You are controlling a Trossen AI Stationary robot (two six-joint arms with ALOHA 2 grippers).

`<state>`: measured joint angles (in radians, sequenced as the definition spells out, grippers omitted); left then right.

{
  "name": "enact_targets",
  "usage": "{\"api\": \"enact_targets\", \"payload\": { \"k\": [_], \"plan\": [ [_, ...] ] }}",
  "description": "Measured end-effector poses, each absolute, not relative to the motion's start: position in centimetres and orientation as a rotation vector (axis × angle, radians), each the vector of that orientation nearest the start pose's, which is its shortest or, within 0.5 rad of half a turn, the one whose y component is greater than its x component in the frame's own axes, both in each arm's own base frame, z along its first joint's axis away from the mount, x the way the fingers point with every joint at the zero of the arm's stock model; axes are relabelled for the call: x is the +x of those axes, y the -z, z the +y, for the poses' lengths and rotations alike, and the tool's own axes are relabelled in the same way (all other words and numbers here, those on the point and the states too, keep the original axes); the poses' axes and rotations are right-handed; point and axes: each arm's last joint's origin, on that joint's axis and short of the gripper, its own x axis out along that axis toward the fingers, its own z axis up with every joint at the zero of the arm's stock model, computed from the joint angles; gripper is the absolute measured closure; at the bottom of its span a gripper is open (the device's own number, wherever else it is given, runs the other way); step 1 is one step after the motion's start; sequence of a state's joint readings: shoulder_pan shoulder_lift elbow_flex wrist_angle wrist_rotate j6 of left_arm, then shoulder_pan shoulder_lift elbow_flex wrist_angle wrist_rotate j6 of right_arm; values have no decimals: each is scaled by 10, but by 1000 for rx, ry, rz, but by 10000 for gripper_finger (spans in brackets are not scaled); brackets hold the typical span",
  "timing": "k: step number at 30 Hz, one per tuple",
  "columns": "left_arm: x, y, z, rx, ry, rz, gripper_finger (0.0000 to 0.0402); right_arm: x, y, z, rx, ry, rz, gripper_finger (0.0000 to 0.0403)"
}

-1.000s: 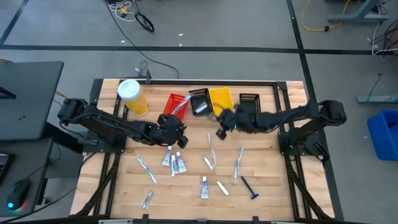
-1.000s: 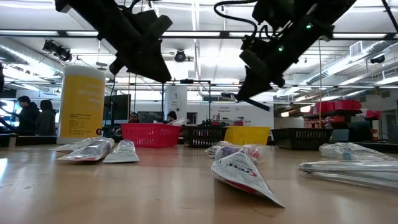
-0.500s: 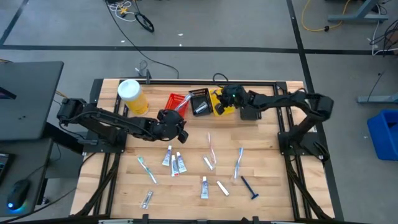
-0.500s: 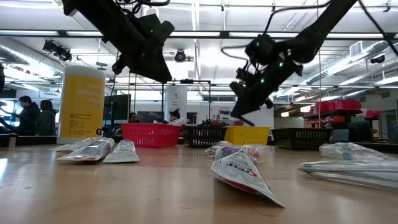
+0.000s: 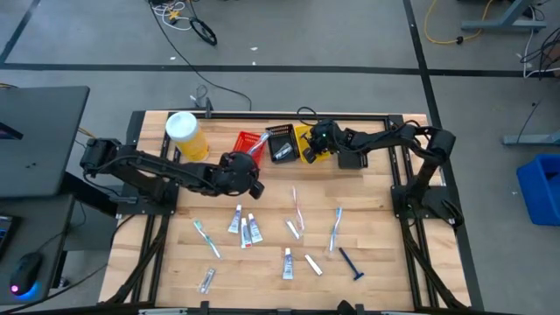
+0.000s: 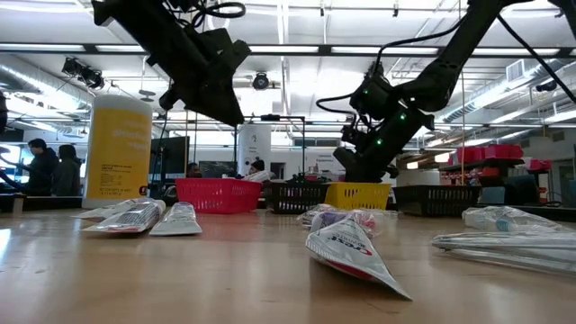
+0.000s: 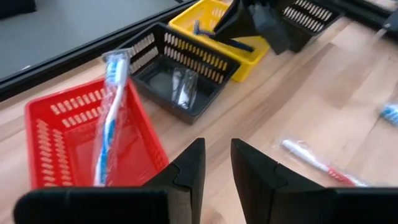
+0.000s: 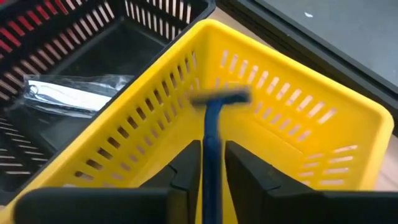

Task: Pick & Place Travel size toiletries
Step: Put the blue razor into the yellow bin, then put the purple toothpaste into the right black bin

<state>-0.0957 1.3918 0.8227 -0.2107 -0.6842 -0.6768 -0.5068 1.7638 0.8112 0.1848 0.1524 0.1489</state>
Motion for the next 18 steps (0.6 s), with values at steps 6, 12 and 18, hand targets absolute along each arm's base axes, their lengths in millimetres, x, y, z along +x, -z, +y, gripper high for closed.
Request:
{"api": "enact_targets", "payload": {
  "k": [6, 12, 18],
  "plan": [
    [272, -215, -3, -358, -815, 535, 317, 287, -132, -164, 256, 676, 725, 275],
    [273, -214, -4, -378, -802, 542, 317, 287, -162, -153, 206, 639, 652, 251],
    [278, -239, 18, -274, -808, 576, 317, 284, -202, -130, 172, 541, 546, 253]
  ]
}}
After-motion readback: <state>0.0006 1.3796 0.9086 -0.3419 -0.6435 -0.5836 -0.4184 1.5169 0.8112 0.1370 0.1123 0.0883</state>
